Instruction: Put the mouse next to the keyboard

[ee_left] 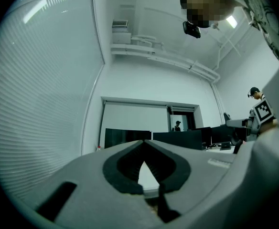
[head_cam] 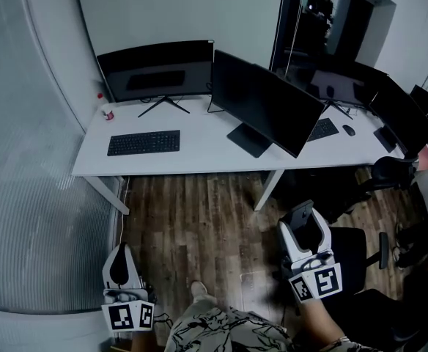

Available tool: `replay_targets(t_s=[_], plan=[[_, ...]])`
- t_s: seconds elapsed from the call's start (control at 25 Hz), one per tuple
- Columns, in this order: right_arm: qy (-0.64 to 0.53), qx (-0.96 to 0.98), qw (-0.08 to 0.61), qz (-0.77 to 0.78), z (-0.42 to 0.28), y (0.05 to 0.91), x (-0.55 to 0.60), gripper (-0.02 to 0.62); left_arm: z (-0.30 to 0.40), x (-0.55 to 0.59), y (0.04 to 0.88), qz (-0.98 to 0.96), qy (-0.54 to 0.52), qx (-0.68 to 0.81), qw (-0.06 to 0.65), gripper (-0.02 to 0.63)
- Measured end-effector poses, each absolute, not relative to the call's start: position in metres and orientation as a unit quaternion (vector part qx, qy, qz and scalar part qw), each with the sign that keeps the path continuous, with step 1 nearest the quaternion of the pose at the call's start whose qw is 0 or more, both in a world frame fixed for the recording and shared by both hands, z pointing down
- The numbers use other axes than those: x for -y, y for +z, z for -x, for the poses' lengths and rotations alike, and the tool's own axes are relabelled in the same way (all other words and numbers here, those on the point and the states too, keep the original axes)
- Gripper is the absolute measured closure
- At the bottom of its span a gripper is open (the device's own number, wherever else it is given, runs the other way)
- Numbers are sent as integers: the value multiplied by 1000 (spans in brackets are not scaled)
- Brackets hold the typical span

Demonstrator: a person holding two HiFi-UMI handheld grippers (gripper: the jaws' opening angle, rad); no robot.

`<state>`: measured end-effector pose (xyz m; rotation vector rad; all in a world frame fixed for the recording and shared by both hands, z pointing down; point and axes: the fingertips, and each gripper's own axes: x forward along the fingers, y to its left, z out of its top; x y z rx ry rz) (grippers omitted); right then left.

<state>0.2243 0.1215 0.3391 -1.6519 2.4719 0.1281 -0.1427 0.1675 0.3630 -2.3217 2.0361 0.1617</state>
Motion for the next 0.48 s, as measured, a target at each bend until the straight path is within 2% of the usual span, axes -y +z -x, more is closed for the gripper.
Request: replay_targets(t_s=[0.48], plan=[[47, -819, 77, 567, -165, 337, -63, 293, 203, -102, 367, 761, 55, -646, 20, 607]])
